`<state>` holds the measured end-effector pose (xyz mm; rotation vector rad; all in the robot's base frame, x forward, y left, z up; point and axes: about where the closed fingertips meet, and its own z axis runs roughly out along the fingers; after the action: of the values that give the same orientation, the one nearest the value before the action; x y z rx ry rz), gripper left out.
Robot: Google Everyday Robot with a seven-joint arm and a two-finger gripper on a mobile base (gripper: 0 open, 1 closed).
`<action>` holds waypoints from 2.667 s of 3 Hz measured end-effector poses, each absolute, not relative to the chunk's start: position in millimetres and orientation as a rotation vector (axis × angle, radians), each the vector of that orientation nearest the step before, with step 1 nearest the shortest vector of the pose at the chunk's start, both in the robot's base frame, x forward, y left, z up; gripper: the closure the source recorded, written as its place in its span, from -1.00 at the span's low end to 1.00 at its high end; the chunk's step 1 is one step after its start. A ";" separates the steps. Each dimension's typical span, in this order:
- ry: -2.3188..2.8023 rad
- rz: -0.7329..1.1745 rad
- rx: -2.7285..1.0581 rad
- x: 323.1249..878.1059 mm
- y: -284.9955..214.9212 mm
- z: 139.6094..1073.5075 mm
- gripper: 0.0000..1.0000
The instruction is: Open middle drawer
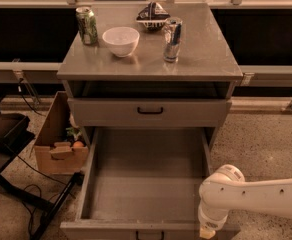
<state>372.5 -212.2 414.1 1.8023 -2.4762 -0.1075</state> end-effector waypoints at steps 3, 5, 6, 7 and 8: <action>-2.476 -0.108 1.802 372.5 -212.2 414.1 -1.00; -2.494 -0.088 1.783 391.2 -231.4 449.1 -1.00; -2.518 -0.073 1.775 414.0 -261.3 514.1 -1.00; -2.538 -0.094 1.784 431.5 -290.7 567.8 -1.00; -2.549 -0.131 1.828 444.1 -311.8 607.4 -1.00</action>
Offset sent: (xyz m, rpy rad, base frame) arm 0.0000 0.0000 0.0000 0.0000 0.0000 0.0000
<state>444.1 -311.8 607.4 1.8282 -2.5495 -0.1307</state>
